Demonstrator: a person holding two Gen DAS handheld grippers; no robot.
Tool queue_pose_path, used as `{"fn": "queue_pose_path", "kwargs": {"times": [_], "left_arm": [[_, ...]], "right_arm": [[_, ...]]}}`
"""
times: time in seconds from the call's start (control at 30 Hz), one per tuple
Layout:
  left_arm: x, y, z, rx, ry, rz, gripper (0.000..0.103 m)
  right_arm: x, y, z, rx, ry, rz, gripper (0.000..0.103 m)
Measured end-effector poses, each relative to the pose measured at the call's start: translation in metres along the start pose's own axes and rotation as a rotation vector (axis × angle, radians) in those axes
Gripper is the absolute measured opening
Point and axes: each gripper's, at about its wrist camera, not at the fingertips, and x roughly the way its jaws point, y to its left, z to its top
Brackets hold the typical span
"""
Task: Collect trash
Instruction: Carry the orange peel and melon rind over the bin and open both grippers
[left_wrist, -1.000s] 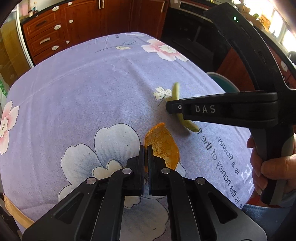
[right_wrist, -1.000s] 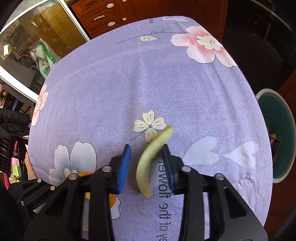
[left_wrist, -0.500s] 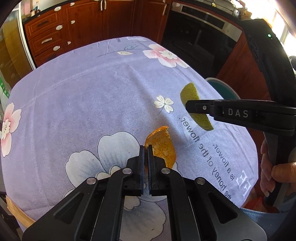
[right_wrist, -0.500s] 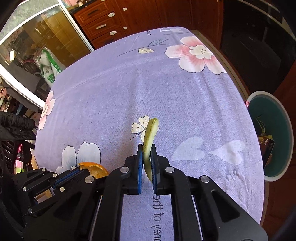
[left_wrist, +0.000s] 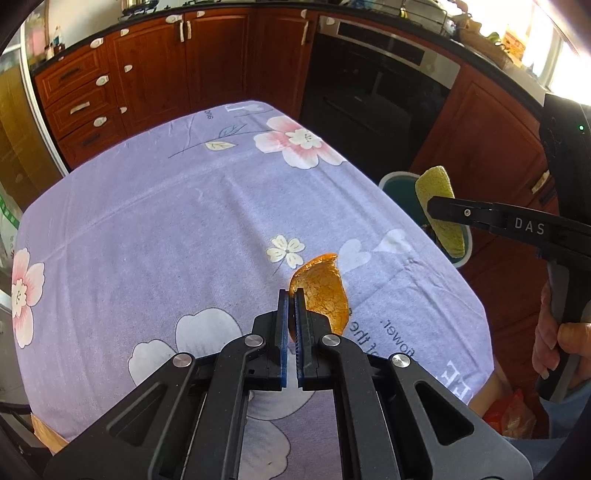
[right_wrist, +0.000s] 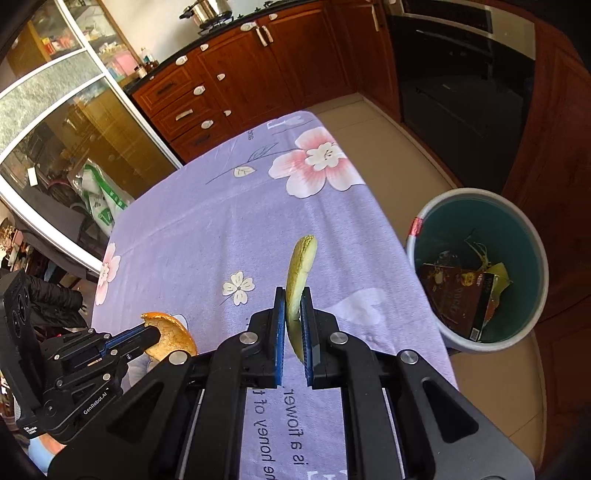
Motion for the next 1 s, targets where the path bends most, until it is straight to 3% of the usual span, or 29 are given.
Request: {"fn": "queue_pose_path", "kwargs": {"times": [0.47,0.83,1.0], "left_arm": [[0.019,-0.093,0.046,0.192,0.017,-0.026,0.003],[0.045,-0.164,0.081,0.318,0.030,-0.053,0.003],[0.063,-0.186,0.097,0.329,0.041,-0.073,0.004]], "right_arm": [[-0.055,-0.099,-0.004,0.160,-0.118,-0.046,0.008],[-0.076,-0.164,-0.016,0.261,-0.144,-0.083,0.008],[-0.078,-0.183,-0.020,0.285,-0.137,-0.099,0.008]]}}
